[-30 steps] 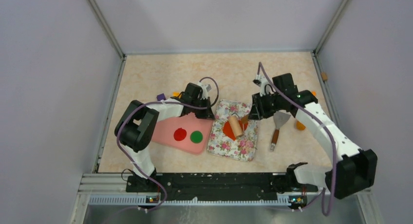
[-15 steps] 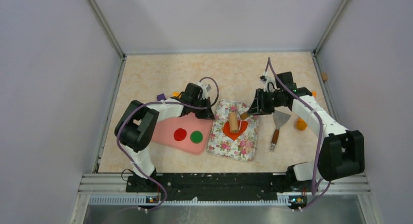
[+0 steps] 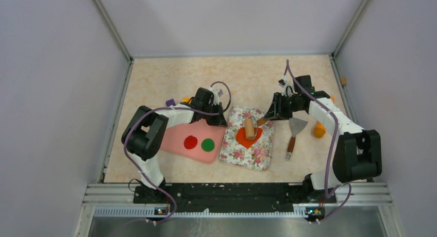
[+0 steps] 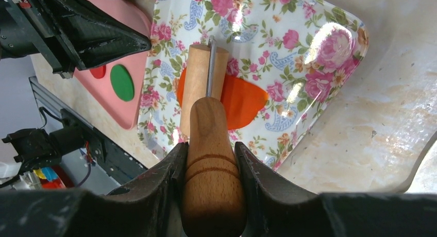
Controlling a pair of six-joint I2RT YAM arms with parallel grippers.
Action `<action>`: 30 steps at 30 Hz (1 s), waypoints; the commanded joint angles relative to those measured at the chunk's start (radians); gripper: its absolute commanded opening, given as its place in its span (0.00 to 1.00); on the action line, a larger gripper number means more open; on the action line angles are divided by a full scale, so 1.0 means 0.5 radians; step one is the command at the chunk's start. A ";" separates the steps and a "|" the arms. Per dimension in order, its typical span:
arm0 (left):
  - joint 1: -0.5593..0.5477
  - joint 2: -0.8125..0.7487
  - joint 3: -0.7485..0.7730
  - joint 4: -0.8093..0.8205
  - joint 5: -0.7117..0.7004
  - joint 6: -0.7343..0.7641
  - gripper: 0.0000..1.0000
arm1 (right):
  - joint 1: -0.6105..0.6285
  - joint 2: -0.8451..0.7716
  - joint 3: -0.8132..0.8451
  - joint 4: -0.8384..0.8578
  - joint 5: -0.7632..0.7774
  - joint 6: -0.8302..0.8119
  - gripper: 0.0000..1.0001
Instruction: Roll out the dumpling wrappers from the dough
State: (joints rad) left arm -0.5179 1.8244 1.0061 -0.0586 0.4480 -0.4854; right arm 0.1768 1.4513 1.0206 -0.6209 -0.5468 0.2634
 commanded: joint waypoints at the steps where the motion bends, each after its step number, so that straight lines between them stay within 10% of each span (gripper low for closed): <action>1: -0.020 0.149 -0.013 -0.002 -0.175 0.020 0.00 | 0.011 0.179 -0.144 -0.033 0.254 -0.071 0.00; 30: -0.017 0.240 0.089 -0.039 -0.183 0.002 0.00 | 0.469 0.343 -0.290 0.174 0.172 0.106 0.00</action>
State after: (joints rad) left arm -0.5098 1.8534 1.0531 -0.1177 0.4679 -0.4999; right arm 0.3046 1.5234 0.9817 -0.3714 -0.5335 0.3206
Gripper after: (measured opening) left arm 0.011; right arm 0.349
